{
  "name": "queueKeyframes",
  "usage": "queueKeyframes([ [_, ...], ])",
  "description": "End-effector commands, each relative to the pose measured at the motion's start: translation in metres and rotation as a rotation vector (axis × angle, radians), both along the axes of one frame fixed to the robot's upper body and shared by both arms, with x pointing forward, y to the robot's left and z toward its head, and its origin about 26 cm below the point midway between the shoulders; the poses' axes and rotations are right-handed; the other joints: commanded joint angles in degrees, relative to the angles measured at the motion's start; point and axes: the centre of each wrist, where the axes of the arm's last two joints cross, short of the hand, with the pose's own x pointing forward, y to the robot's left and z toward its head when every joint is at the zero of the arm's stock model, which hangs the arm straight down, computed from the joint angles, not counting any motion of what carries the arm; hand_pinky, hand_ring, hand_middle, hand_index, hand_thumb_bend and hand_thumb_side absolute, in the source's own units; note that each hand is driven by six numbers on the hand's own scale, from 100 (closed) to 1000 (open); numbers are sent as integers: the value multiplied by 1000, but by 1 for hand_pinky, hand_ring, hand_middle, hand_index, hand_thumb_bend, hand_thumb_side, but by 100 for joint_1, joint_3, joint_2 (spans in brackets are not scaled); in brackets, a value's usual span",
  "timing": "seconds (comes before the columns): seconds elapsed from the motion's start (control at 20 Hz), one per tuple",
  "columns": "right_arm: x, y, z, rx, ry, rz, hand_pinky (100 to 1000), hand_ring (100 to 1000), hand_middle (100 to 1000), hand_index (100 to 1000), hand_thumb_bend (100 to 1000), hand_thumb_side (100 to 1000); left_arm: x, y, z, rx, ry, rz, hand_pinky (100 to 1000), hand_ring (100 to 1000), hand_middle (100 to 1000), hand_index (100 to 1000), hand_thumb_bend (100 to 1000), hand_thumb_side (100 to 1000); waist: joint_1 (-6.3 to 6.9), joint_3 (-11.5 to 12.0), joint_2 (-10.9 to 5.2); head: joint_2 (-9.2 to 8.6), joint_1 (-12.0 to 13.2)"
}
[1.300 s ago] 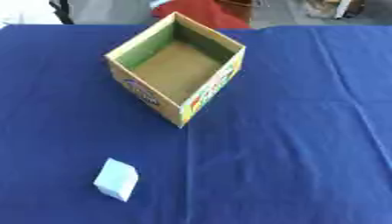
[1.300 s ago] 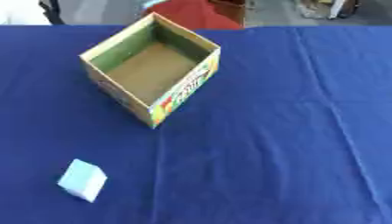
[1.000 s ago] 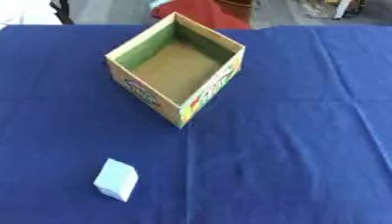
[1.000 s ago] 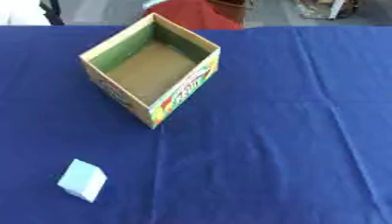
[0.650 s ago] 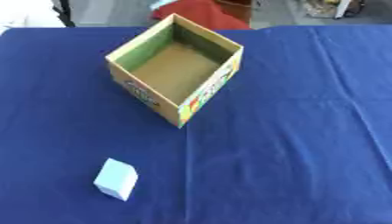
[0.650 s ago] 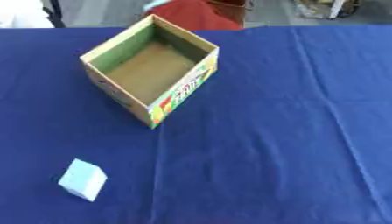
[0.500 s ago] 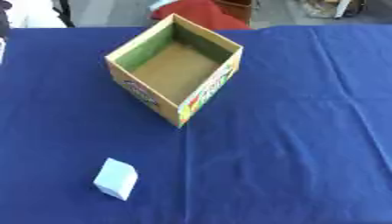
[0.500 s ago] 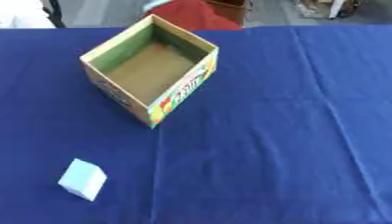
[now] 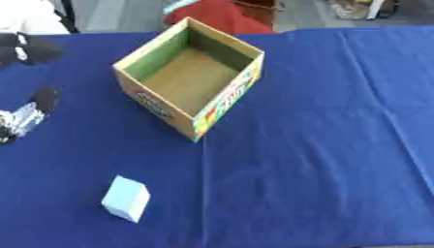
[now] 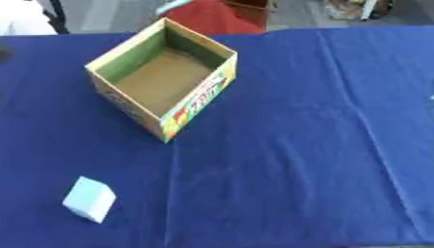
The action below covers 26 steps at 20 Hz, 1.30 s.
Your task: Pick up objects on the table and place them in the box.
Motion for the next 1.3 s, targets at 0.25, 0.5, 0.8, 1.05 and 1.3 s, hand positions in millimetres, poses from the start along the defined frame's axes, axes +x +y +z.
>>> queueKeyframes([
  [0.25, -5, -2, 9, -34, -25, 3, 708, 752, 846, 797, 100, 1000, -5, 4, 8, 214, 85, -35, 760, 798, 809, 880, 308, 781, 45, -4, -106, 46, -38],
  [0.5, -5, -2, 8, -33, -23, 3, 708, 752, 846, 797, 100, 1000, -5, 3, 5, 292, 191, -88, 789, 825, 816, 879, 485, 665, 63, -11, -124, 51, -44],
  [0.8, -5, -2, 8, -32, -23, 3, 708, 752, 846, 797, 100, 1000, -4, 0, 5, 350, 296, -121, 811, 845, 813, 883, 639, 597, 73, -23, -140, 60, -35],
  [1.05, -5, -2, 7, -30, -20, 3, 708, 751, 847, 796, 100, 1000, -4, -2, 4, 376, 376, -146, 828, 861, 820, 893, 667, 544, 91, -26, -155, 70, -38],
  [1.3, -5, -2, 7, -27, -19, 3, 707, 751, 847, 796, 100, 1000, -4, -4, 1, 368, 439, -138, 834, 868, 829, 917, 625, 470, 109, -37, -167, 75, -35],
])
